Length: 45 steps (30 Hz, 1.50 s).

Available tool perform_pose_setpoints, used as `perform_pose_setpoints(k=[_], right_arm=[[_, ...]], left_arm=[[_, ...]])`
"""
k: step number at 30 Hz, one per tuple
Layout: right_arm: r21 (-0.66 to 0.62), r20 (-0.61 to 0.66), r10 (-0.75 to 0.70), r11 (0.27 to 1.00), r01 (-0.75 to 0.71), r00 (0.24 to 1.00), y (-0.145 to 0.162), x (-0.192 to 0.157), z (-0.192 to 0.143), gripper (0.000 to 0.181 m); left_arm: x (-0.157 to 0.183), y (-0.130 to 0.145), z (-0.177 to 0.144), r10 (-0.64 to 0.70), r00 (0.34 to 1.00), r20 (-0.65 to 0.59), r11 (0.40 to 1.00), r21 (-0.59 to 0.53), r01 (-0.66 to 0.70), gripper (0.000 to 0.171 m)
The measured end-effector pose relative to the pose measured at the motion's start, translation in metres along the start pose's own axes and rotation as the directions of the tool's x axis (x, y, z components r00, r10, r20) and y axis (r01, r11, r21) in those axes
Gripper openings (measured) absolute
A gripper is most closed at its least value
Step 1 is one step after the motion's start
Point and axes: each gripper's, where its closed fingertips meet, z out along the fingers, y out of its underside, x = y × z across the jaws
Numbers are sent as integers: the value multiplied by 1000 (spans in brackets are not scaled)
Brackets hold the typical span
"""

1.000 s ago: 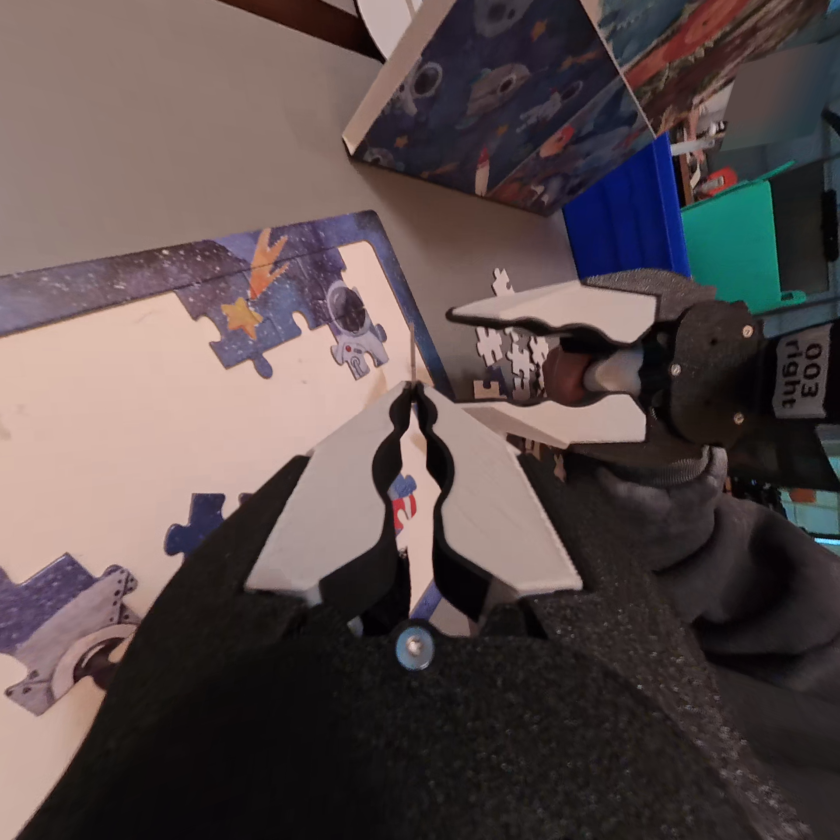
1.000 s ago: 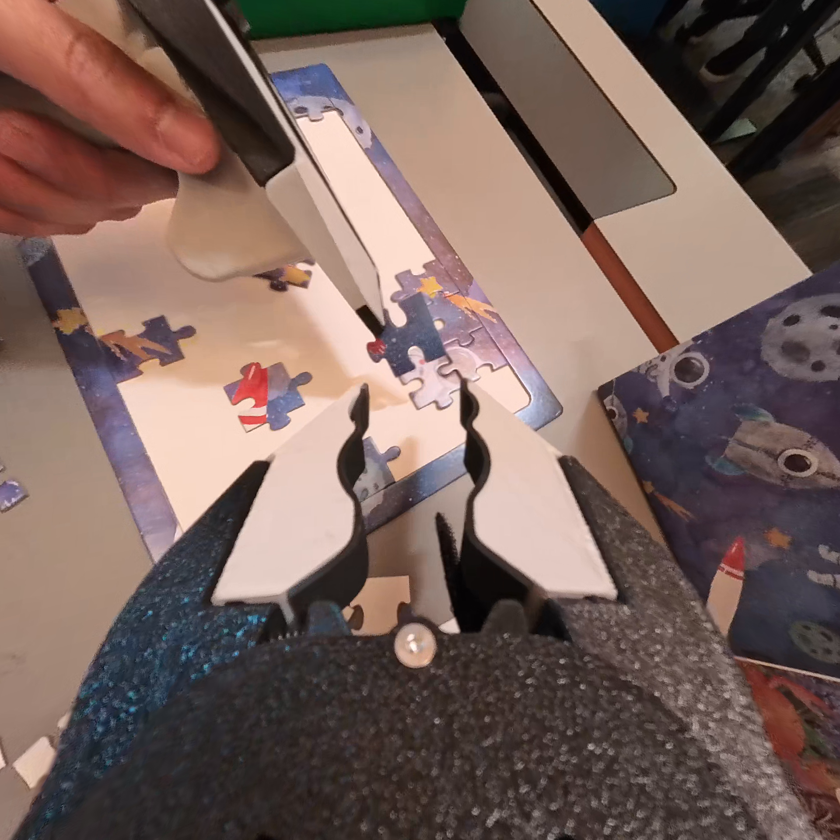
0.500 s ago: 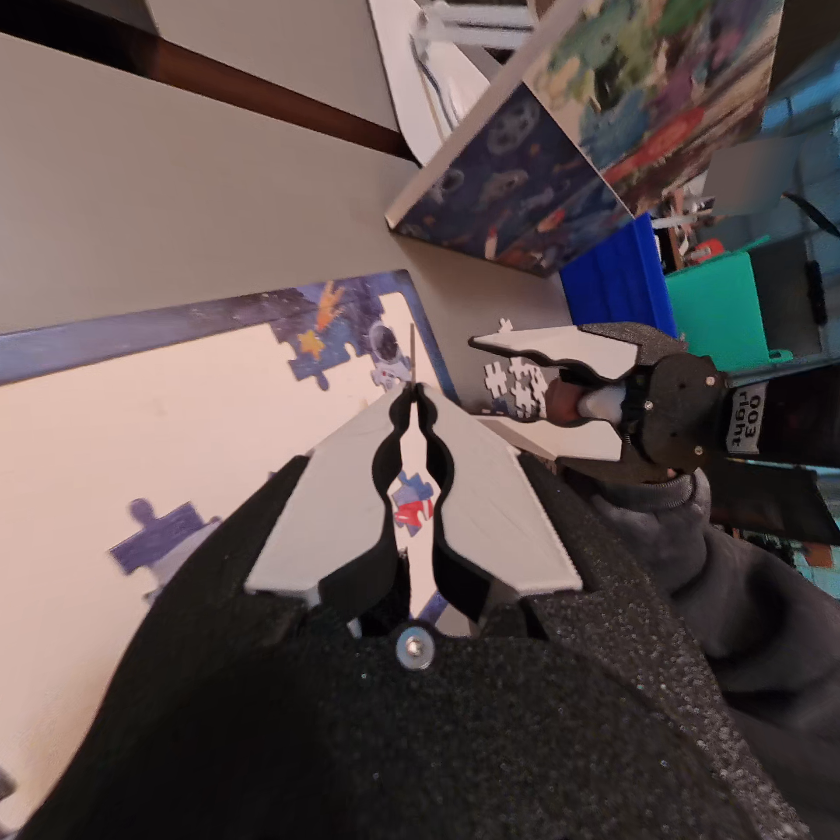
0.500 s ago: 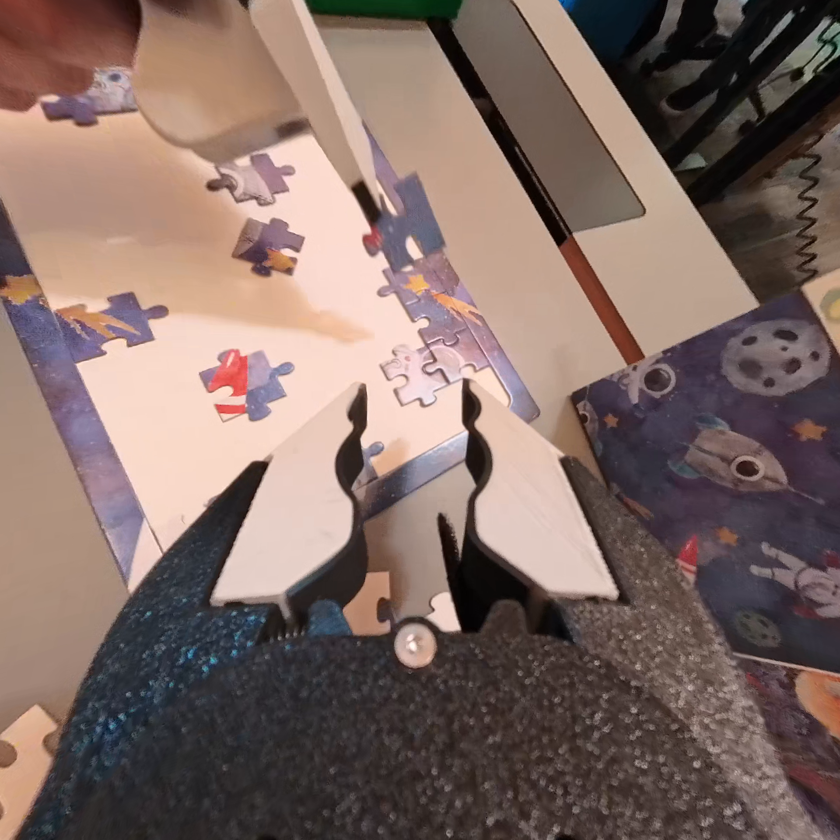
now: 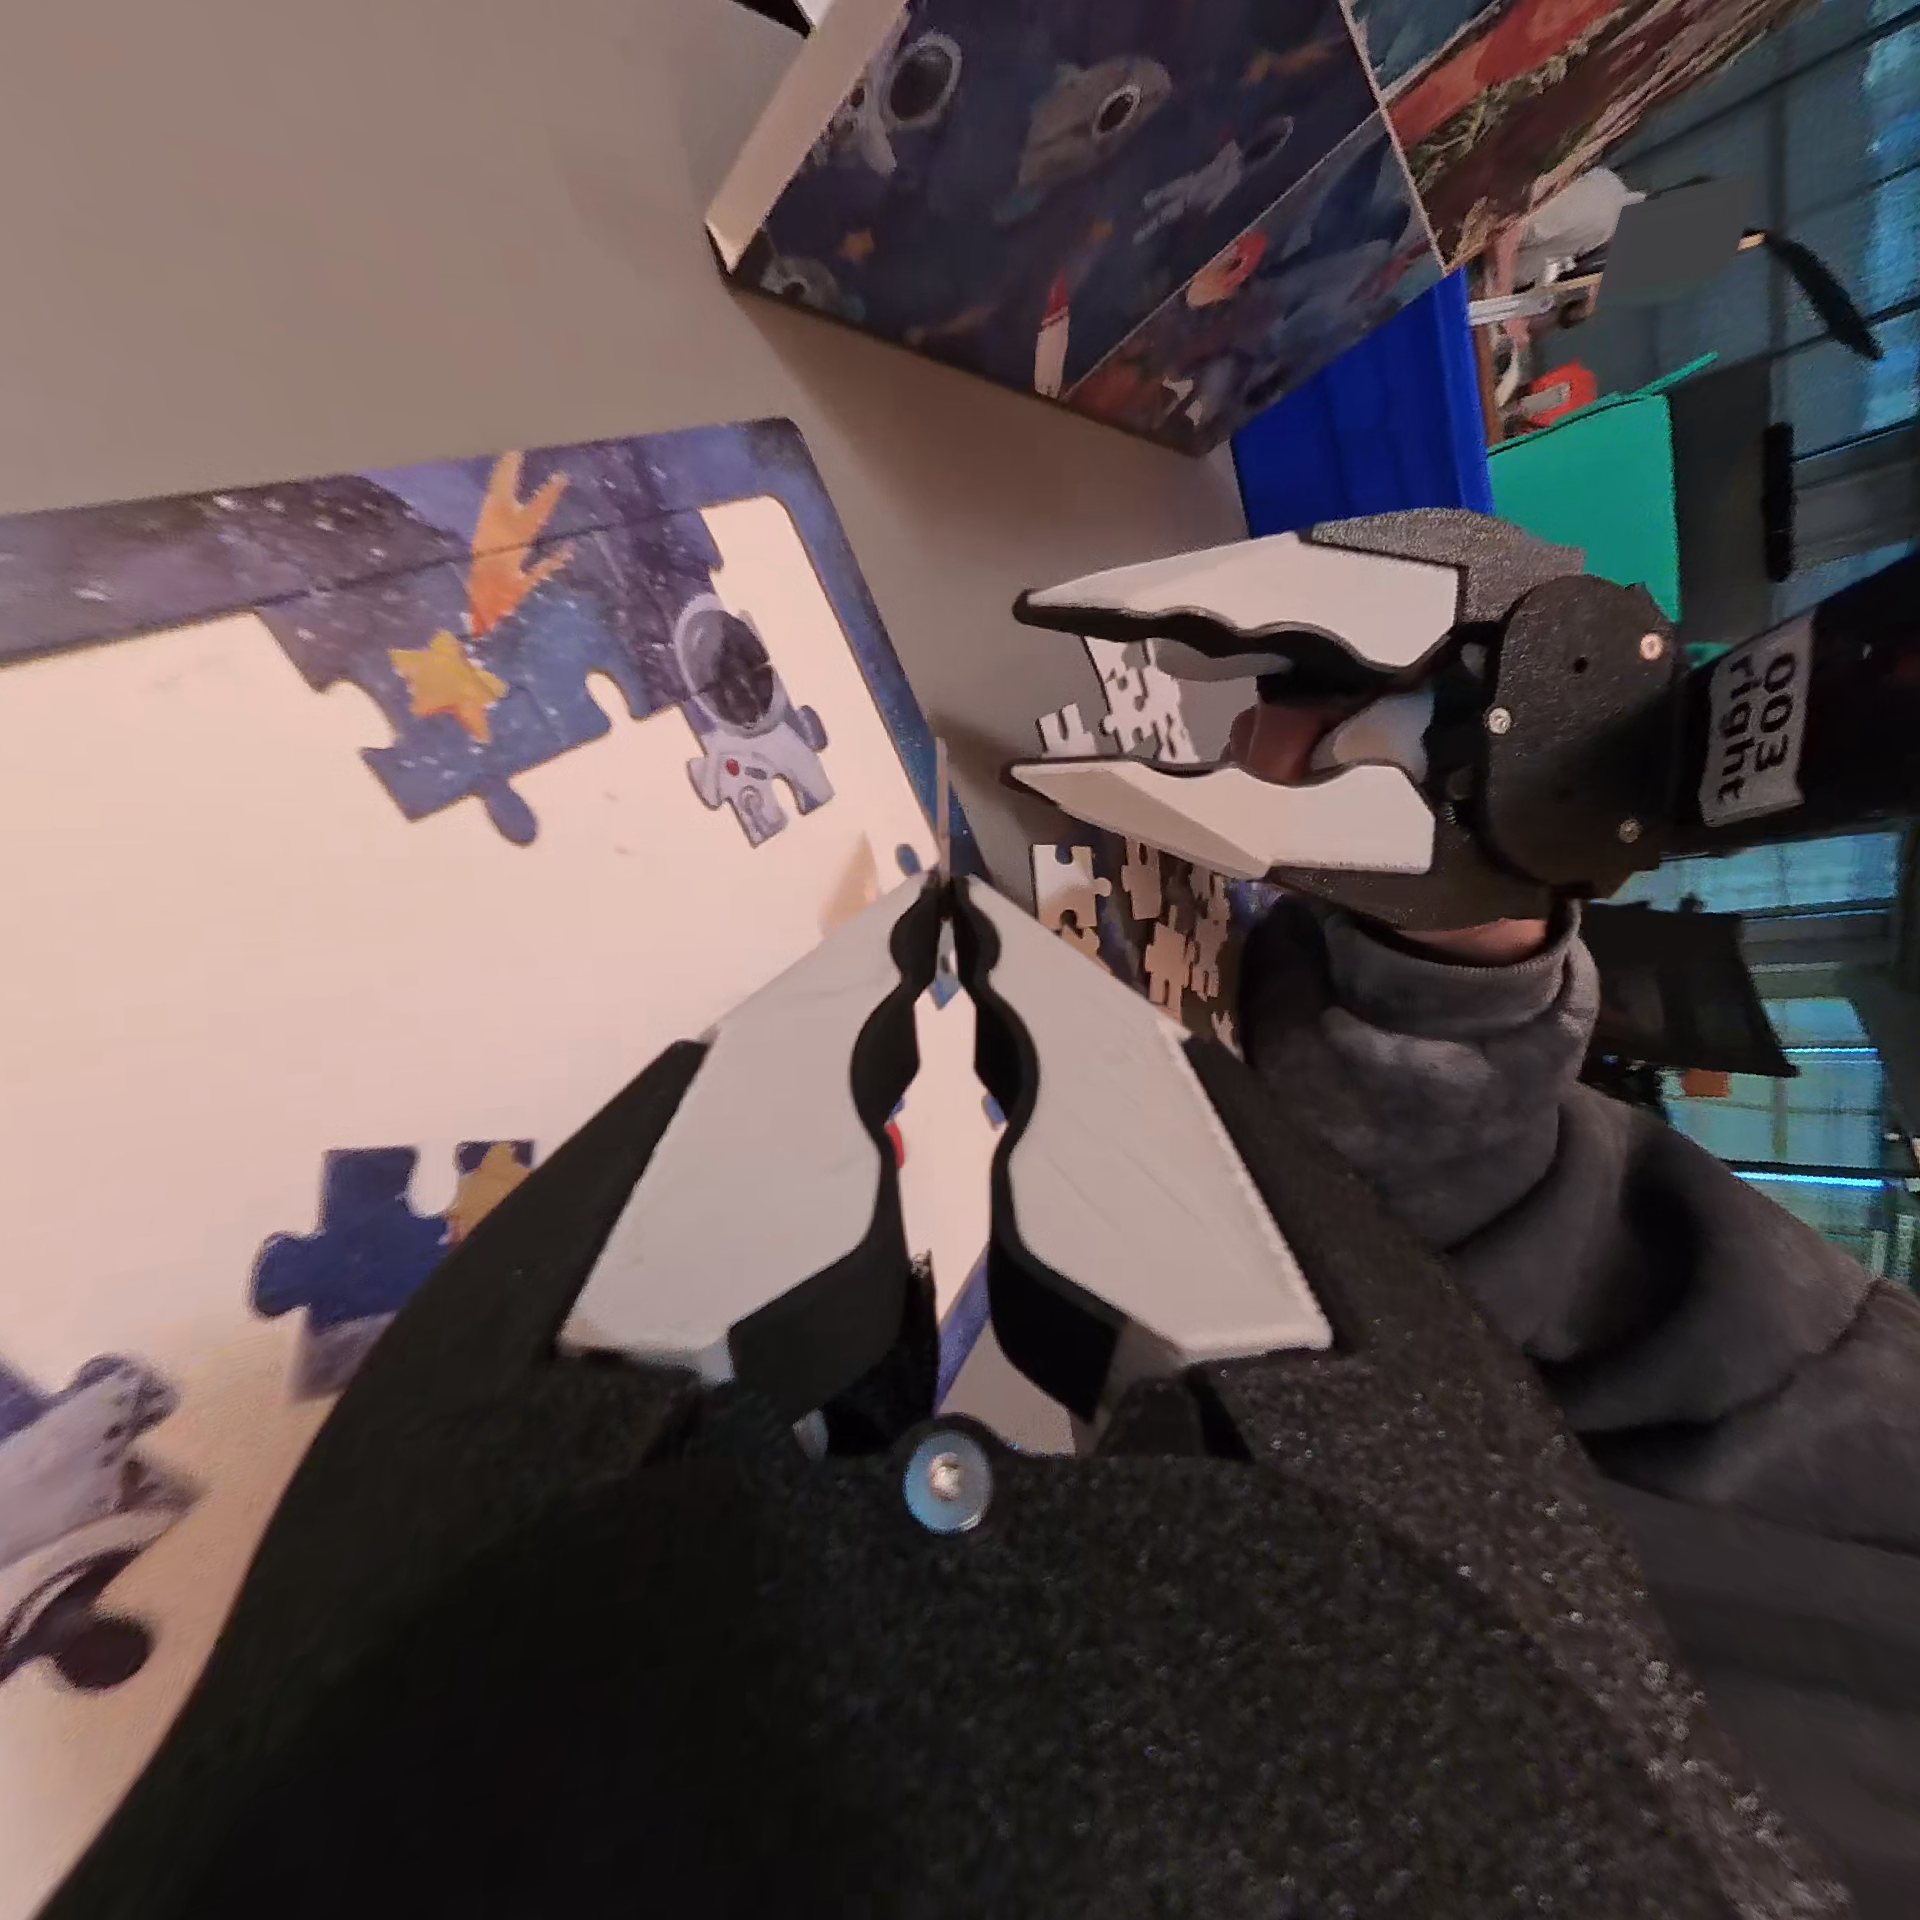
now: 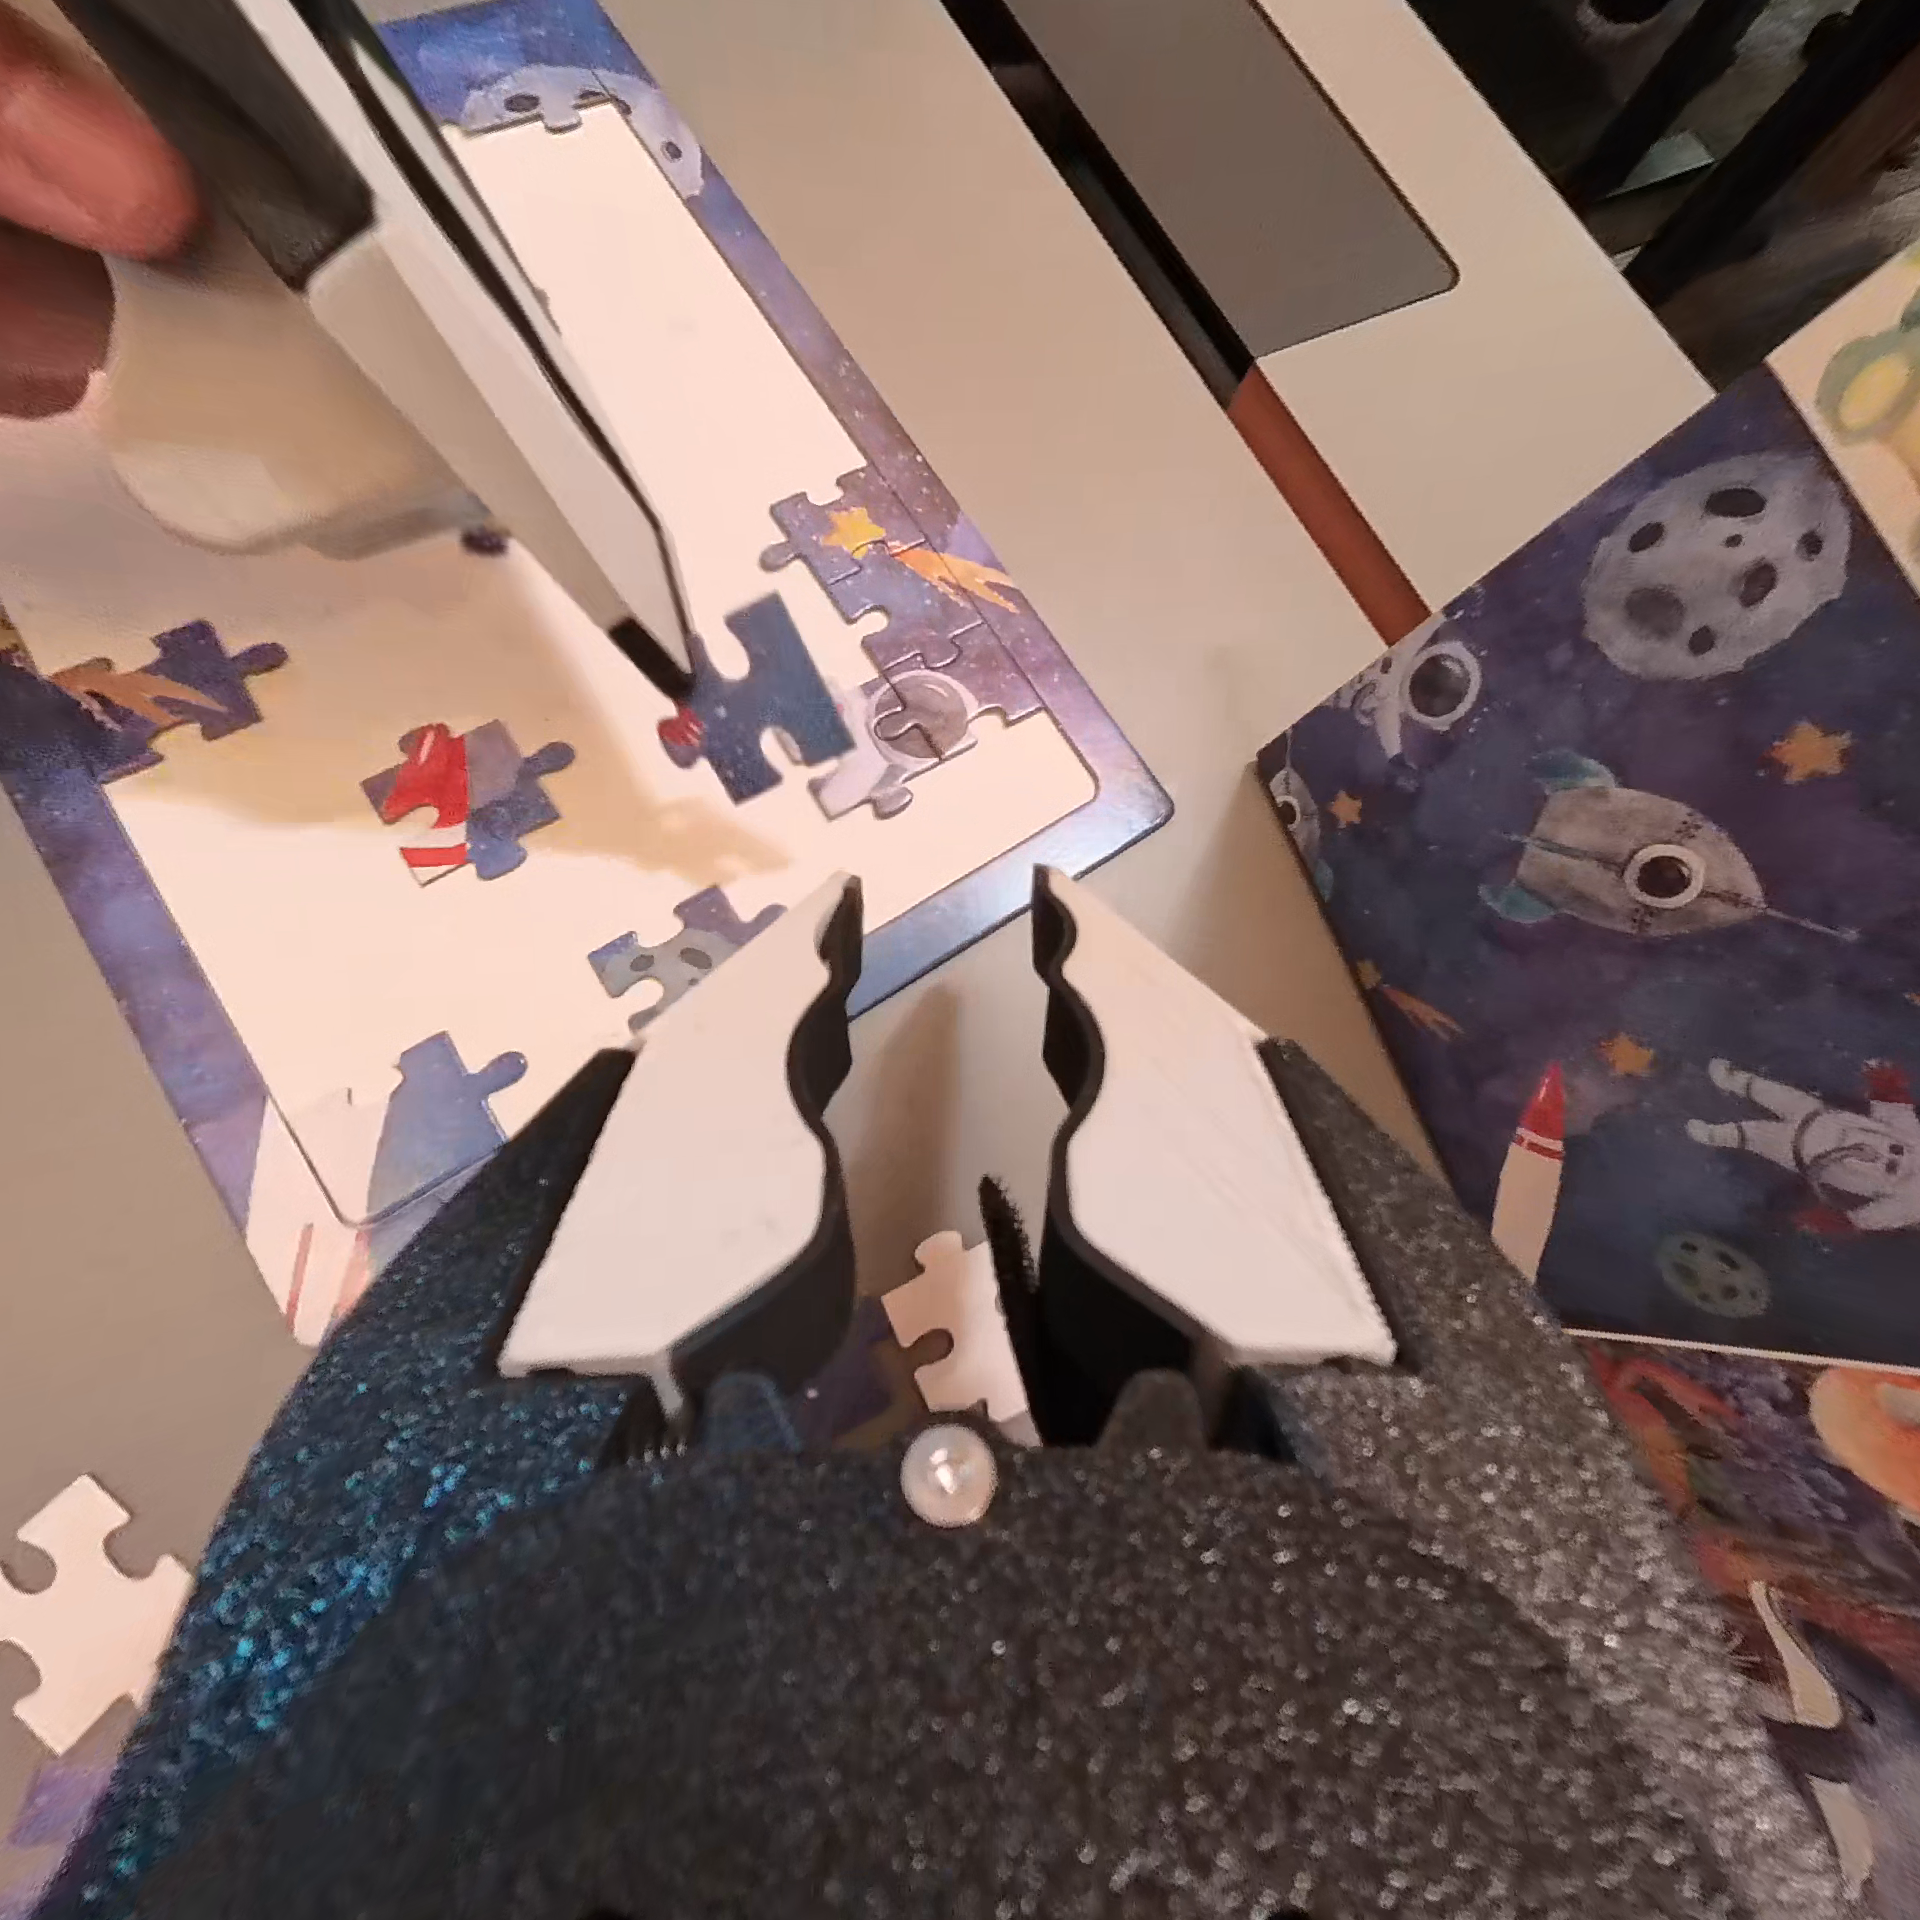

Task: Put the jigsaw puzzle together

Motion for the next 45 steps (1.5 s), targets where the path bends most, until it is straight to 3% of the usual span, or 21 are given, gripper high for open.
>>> perform_pose_setpoints(k=[8,15,17,26,37,42,45], right_arm=[[-7,20,-9,1000,9,1000,-1,-8,4,19],[54,232,10,998,-23,973,-9,-40,-4,34],[61,229,-19,998,5,973,-8,-42,-4,35],[24,336,-25,1000,18,941,1,-60,-8,24],[75,334,69,992,-99,940,-11,-46,-11,24],[155,446,138,961,-228,884,-31,-53,-22,17],[154,551,210,926,-346,807,-39,-56,-32,15]], left_arm=[[1,6,12,-22,1000,-22,999,-30,21,1],[17,20,8,73,994,-80,991,-110,-82,1],[18,22,8,94,993,-78,987,-121,-103,2],[22,10,-1,58,989,-134,996,-54,-66,1],[24,12,-3,91,984,-150,993,-66,-101,1],[40,17,-9,131,963,-236,986,-70,-151,2],[49,15,-17,166,942,-292,982,-42,-186,1]])
